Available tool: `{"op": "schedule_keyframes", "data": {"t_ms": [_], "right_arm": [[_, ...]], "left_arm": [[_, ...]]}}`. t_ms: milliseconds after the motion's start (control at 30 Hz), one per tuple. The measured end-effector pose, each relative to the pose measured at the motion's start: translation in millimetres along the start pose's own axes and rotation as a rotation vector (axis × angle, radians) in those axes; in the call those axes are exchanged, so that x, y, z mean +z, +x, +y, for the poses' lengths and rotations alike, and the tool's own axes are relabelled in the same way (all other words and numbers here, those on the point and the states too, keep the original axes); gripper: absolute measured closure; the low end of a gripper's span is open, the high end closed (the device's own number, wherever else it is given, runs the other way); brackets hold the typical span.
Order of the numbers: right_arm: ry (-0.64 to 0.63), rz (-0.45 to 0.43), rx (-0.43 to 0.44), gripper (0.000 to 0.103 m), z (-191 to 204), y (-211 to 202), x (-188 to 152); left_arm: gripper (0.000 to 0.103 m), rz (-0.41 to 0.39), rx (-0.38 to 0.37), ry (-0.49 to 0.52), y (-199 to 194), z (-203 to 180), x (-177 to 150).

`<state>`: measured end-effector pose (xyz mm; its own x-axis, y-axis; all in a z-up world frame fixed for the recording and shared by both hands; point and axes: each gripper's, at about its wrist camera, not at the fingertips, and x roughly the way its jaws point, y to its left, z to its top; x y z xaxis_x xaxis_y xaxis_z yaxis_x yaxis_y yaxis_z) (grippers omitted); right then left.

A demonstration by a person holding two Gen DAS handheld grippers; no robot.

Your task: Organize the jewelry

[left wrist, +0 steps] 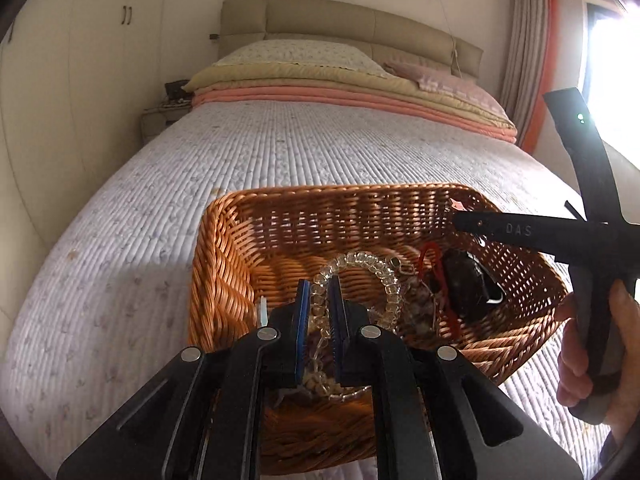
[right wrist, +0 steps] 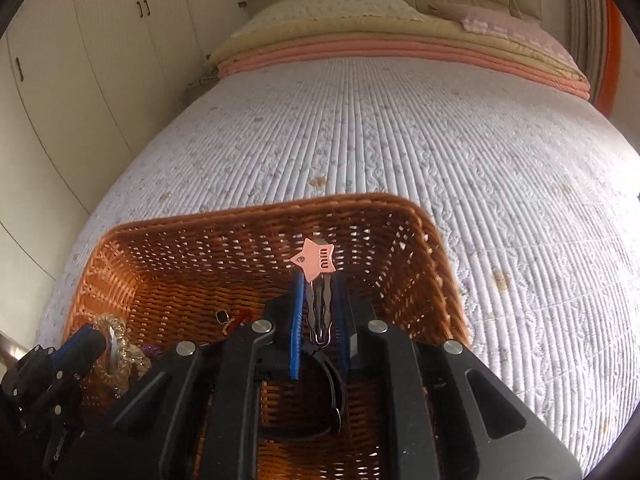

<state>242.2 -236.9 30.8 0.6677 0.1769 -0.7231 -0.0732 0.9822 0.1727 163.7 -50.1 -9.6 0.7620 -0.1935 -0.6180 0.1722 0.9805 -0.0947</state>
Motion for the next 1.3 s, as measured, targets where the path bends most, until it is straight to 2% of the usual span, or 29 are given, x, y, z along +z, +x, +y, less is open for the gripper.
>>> {"op": "schedule_keyframes", "data": {"t_ms": [167, 267, 300, 333, 400, 533, 667, 833, 1033, 1100, 1200, 1300], "right_arm": [[-0.018, -0.012, -0.019, 0.09, 2, 0, -2], [-0.007, -0.009, -0.007, 0.09, 1, -2, -2], [0.001, -0.01, 0.0, 0.085, 1, -1, -2], [0.01, -0.009, 0.01, 0.074, -1, -3, -3], [0.026, -0.013, 0.021, 0.059, -5, -6, -4], [0.002, -0.034, 0.028, 0.059, -3, -18, -6], [0.012, -0.054, 0.088, 0.059, -5, -53, -22], [-0.024, -0.073, 0.15, 0.059, -5, -109, -66], [-0.045, -0.095, 0.119, 0.059, -5, -166, -156], [-0.046, -0.093, 0.111, 0.067, -4, -176, -183], [-0.064, -0.094, 0.083, 0.072, 2, -187, -220], [-0.062, -0.101, 0.098, 0.072, 8, -193, -245]], "left_arm": [[0.094, 0.009, 0.007, 0.014, 2, -2, -3], [0.084, 0.008, -0.001, 0.005, 0, -1, -3], [0.077, 0.003, -0.005, 0.002, -1, 0, -3], [0.071, -0.003, -0.01, -0.003, -4, 1, -3], [0.068, -0.025, -0.022, -0.015, -14, 1, -3], [0.063, -0.06, -0.07, -0.019, -40, -4, -4], [0.061, -0.097, -0.129, -0.008, -75, -12, -16], [0.058, -0.116, -0.149, -0.024, -115, -20, -43], [0.058, -0.095, -0.166, -0.081, -142, -23, -78], [0.058, -0.081, -0.164, -0.085, -146, -25, -88], [0.058, -0.058, -0.176, -0.095, -150, -28, -102], [0.058, -0.04, -0.186, -0.092, -153, -31, -111]]}}
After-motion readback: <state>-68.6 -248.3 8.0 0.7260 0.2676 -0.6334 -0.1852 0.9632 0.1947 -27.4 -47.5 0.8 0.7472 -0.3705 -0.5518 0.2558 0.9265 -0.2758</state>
